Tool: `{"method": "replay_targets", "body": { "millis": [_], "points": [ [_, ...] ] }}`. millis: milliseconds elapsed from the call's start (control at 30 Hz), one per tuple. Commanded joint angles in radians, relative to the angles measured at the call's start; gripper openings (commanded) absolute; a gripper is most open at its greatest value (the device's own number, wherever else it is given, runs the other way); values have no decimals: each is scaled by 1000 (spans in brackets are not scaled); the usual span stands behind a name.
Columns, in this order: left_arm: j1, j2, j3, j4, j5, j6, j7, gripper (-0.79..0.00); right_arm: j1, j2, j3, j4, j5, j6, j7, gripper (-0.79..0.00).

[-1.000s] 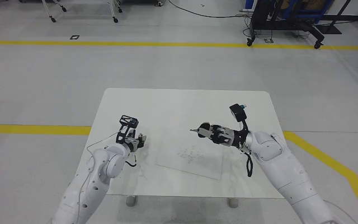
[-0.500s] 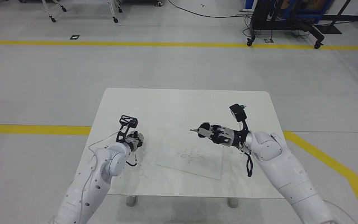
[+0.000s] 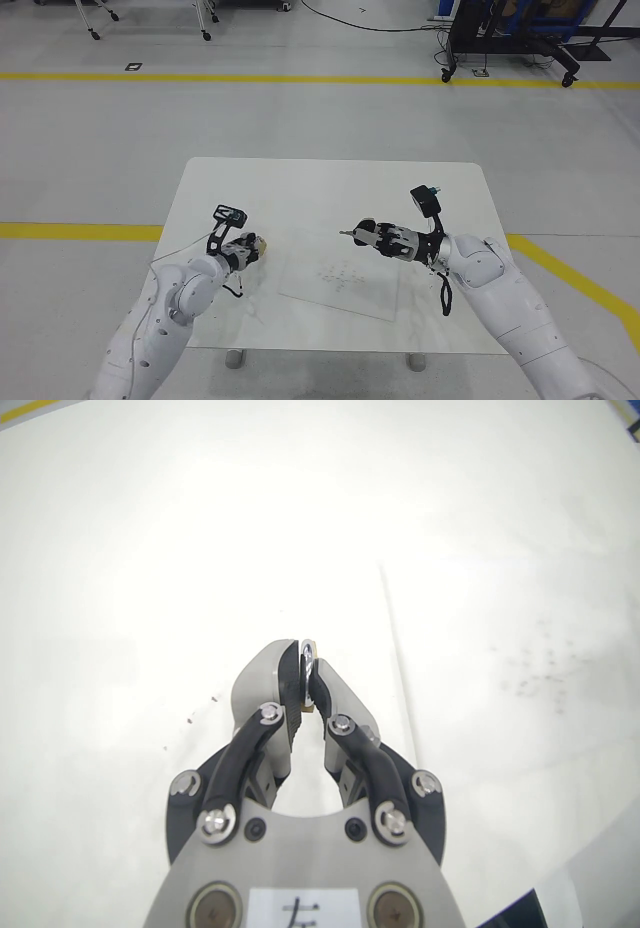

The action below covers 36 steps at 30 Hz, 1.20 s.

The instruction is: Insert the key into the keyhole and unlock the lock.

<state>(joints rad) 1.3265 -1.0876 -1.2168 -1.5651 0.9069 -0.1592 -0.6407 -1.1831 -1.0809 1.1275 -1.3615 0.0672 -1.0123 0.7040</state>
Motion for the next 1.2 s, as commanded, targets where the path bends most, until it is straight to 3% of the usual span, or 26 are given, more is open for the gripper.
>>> {"method": "replay_targets", "body": {
  "millis": [0,600,667,833,1000,1167],
  "points": [
    [4,4,-14,4,19,-14,-12,-785,0,0,0,0,0,0,0,-785],
    [-53,-5,54,39,109,-27,-83,-785,0,0,0,0,0,0,0,-785],
    [-55,-6,56,40,109,-26,-81,-656,0,0,0,0,0,0,0,-785],
    [-56,-7,56,42,108,-28,-79,-511,0,0,0,0,0,0,0,-785],
    [-58,-9,57,41,105,-27,-80,-505,0,0,0,0,0,0,0,-785],
    [-62,-10,58,41,107,-24,-80,-551,0,0,0,0,0,0,0,-785]
  ]
}}
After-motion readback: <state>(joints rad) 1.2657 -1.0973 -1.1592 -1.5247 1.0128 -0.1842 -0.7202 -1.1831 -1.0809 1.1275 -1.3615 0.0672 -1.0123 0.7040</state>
